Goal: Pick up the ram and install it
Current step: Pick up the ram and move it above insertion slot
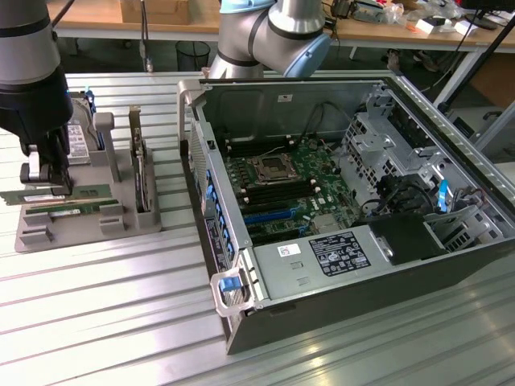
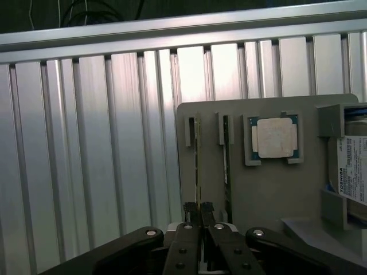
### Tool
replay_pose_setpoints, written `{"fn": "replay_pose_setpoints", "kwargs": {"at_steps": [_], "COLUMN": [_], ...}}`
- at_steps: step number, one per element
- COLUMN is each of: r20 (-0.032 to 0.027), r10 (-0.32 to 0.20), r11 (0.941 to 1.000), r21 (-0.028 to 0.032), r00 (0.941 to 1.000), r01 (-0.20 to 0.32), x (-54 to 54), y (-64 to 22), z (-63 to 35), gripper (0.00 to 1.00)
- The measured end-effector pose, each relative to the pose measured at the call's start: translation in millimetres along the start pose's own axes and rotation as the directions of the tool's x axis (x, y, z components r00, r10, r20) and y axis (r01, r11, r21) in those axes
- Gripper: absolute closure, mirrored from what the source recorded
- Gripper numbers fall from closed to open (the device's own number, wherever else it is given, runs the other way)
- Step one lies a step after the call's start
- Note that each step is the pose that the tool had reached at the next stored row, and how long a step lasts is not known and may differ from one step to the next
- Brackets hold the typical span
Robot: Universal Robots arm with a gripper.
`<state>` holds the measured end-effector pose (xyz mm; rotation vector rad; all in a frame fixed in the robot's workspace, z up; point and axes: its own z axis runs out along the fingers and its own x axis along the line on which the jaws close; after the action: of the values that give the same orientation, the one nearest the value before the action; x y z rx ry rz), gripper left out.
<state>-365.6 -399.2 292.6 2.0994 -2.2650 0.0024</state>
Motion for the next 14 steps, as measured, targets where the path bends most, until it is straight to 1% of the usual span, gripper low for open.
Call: {"fn": "replay_pose_setpoints", "kwargs": {"at_steps": [7, 14], "r20": [0.0047, 0.0075], "r10": [0.0, 0.0], "r11": [1.0, 1.0], "r21": [-0.0003, -0.0005], "r00": [1.0, 1.0], "r01": [0.0, 0.0], "x": [0.4, 0.9], "y": [0.4, 0.8], "z": [-11.0, -21.6], "gripper": [0.87, 0.87]}}
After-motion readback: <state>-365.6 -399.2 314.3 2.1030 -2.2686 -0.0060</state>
